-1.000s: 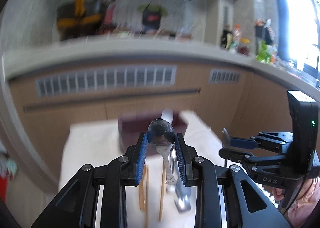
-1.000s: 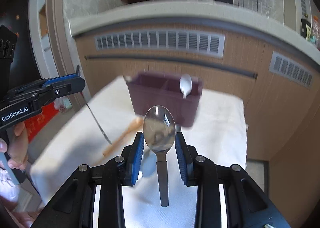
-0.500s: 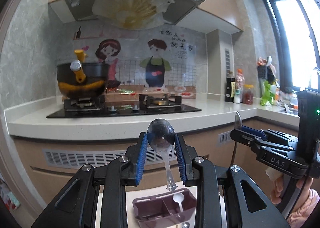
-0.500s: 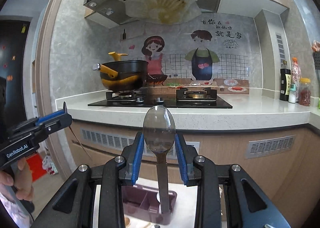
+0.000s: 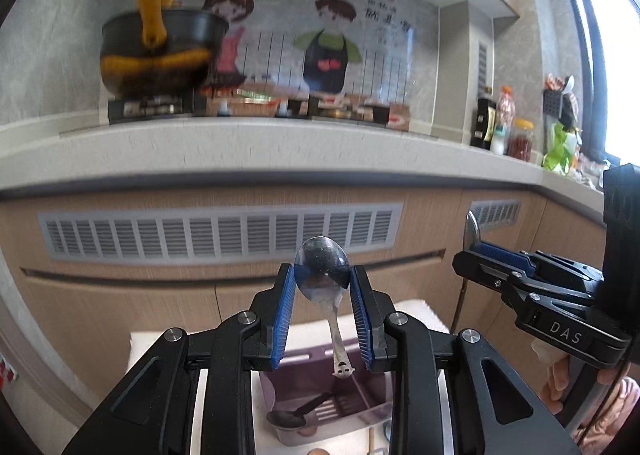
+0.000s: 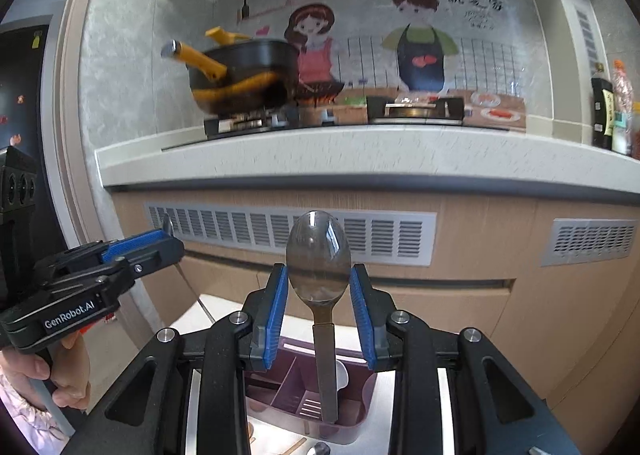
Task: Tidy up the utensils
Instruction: 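Carry both metal spoons up over the maroon caddy with both tools, then lower both spoons into the caddy and open both tools, then grasp the wooden spoon with the left tool while the right tool moves toward the utensils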
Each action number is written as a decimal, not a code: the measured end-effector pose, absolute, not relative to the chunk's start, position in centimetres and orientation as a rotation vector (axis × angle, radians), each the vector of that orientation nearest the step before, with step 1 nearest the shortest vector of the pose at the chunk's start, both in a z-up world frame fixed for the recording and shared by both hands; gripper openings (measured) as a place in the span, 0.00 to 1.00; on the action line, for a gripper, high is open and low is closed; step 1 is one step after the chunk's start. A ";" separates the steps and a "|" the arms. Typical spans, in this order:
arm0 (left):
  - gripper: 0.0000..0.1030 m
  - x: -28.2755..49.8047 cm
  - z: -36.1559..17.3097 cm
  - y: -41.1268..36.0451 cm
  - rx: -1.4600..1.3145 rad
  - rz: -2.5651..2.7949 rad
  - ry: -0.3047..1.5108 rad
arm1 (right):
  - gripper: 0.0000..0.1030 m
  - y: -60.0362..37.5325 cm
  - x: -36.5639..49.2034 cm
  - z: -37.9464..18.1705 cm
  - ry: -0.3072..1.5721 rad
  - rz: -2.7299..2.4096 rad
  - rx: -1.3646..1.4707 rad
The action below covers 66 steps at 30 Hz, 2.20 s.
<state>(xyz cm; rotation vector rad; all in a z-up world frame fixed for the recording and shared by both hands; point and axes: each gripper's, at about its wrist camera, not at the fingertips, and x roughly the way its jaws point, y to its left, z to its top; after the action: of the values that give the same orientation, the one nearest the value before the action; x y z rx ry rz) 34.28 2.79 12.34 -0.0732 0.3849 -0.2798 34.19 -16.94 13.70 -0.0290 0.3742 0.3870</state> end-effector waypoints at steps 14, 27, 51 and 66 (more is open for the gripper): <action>0.28 36.8 4.5 1.6 -0.079 -0.277 0.570 | 0.29 -17.3 38.0 6.4 0.535 0.366 0.002; 0.29 36.1 2.5 1.7 -0.108 -0.251 0.653 | 0.31 -17.8 36.9 3.3 0.633 0.342 -0.038; 0.45 25.0 -4.3 6.3 -0.140 -0.169 0.846 | 0.57 -15.1 26.2 -3.1 0.860 0.419 -0.170; 0.45 30.0 -6.5 3.0 -0.093 -0.304 0.978 | 0.51 -15.4 21.5 -4.9 0.930 0.432 -0.175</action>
<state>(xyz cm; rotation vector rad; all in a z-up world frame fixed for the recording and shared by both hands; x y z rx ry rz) 29.96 2.99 -6.48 -0.0933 0.9779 -0.3040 21.51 -15.43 -4.89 -0.1746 0.9298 0.4318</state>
